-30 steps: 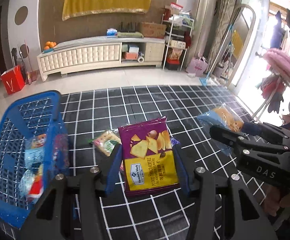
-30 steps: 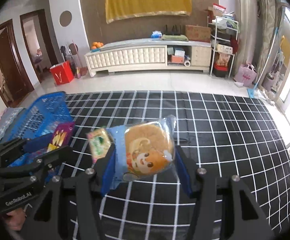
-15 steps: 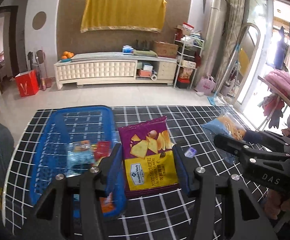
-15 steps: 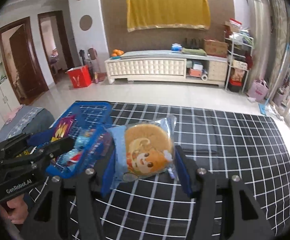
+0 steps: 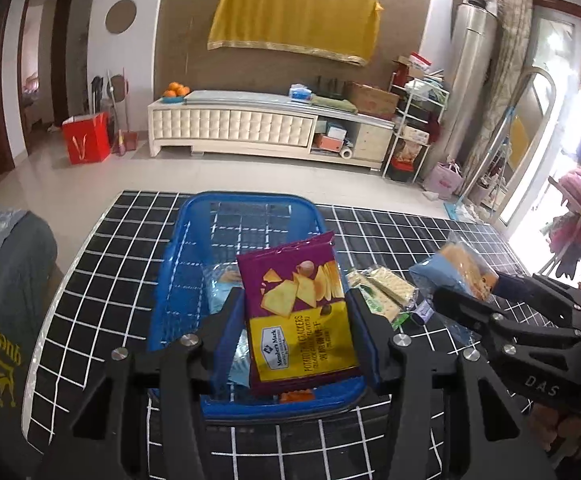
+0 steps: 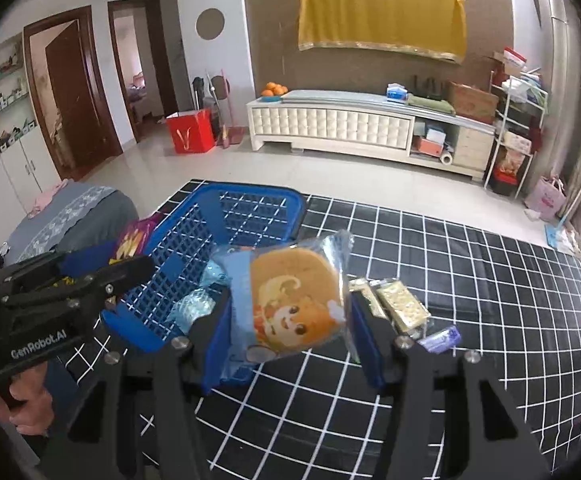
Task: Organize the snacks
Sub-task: 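Carry the purple bag and bun packet over the blue basket with both tools, then open the left tool over the basket while the right tool lowers the bun packet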
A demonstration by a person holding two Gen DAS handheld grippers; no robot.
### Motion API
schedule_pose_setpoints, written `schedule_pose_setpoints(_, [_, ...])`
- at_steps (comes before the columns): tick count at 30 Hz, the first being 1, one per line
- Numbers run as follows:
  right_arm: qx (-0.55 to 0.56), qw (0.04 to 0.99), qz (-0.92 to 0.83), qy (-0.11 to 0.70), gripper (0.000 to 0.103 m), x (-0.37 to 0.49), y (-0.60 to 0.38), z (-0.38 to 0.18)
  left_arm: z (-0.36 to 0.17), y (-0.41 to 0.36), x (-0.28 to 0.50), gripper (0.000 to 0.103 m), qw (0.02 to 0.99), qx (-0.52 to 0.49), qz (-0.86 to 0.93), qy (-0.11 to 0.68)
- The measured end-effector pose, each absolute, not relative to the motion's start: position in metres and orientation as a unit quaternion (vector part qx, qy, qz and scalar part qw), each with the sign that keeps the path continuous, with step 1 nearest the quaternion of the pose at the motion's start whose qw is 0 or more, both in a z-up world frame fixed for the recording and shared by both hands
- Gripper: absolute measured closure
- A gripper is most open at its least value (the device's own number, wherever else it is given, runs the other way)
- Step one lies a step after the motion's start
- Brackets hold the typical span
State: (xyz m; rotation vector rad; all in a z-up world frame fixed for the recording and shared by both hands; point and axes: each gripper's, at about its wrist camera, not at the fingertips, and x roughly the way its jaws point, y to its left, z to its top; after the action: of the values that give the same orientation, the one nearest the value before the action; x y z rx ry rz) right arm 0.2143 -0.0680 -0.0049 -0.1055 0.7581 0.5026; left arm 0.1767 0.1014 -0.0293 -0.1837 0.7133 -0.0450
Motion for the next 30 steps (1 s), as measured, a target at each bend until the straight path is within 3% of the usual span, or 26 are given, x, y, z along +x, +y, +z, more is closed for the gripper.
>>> schedule_pose_setpoints(22, [-0.043,0.878,0.226,0.42,0.043,0.232,-0.06,-0.037,-0.113,0.093,0.216,0.054,0.88,-0.106,-0.066,0.459])
schedule_pose_setpoints(30, [-0.039,0.879,0.227,0.417,0.043,0.229,-0.061,-0.034,-0.1,0.094,0.207,0.043,0.884,-0.115,-0.083,0.445])
